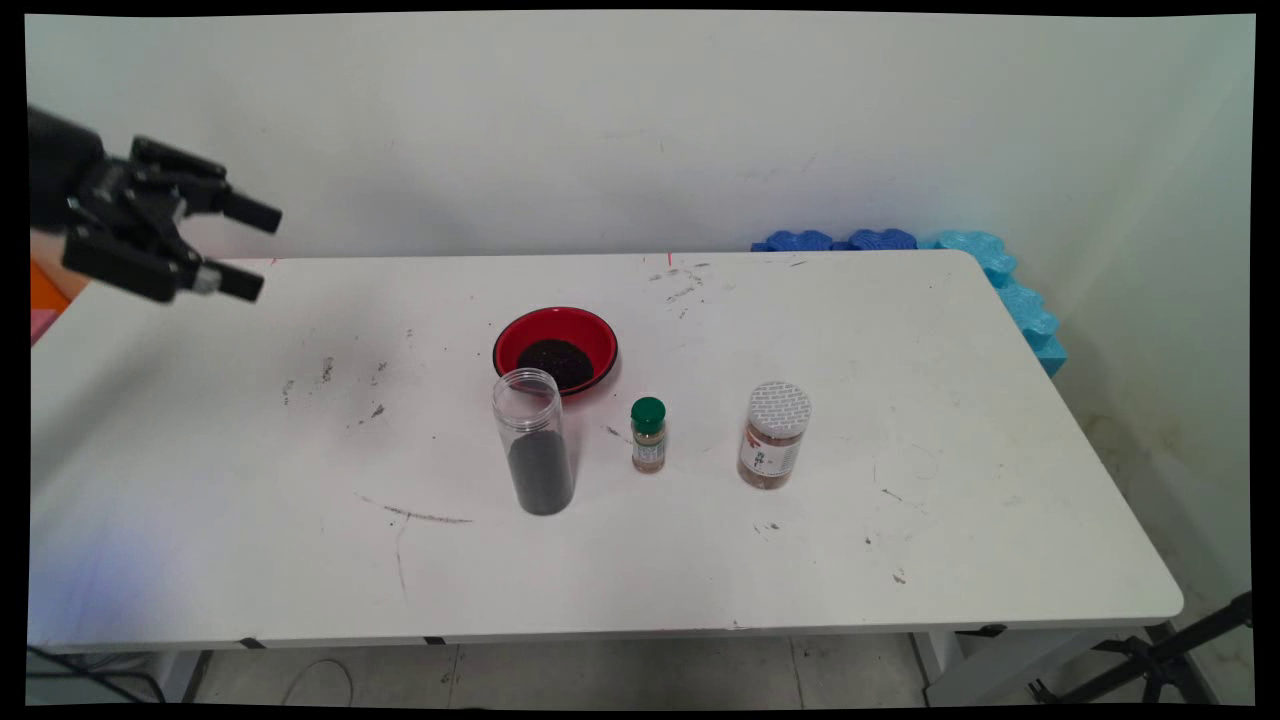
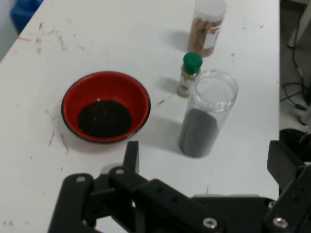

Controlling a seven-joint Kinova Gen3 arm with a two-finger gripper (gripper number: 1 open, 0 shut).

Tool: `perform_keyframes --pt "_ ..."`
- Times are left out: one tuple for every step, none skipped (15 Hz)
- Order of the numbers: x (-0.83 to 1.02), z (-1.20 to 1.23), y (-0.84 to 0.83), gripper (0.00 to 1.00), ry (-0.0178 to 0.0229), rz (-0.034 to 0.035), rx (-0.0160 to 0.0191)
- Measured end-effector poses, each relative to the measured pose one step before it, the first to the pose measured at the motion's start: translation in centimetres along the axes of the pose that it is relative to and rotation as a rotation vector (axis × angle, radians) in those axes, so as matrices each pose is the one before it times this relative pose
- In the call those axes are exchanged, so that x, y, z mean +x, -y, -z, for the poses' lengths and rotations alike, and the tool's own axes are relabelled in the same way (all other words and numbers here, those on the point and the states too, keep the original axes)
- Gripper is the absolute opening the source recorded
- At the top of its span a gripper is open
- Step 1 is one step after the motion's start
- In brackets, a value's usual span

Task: Pick up the black seasoning powder from the table

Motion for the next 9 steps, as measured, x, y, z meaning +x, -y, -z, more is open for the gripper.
perform_keyframes --pt "-0.597 -0.283 -0.2 1.0 -0.00009 0.00092 0.00417" --pt "-0.933 -0.462 -0.303 1.0 0.00154 -0.00302 0.00214" --pt "-0.596 -0.304 -0.194 1.0 0.00113 -0.00295 0.00142" --pt "-0.921 -0.452 -0.283 1.0 0.00217 -0.00545 0.00226" --pt "-1.021 -0.504 -0.283 1.0 0.00254 -0.00554 0.00311" --pt "-1.011 -0.524 -0.238 1.0 0.00355 -0.00529 0.00442" --pt "-0.794 -0.496 -0.16 1.0 0.00042 -0.00158 0.005" --pt "-0.841 -0.601 -0.134 1.0 -0.00111 -0.00003 0.0063" --pt "-0.78 -0.703 -0.11 1.0 -0.00091 0.00017 0.00443"
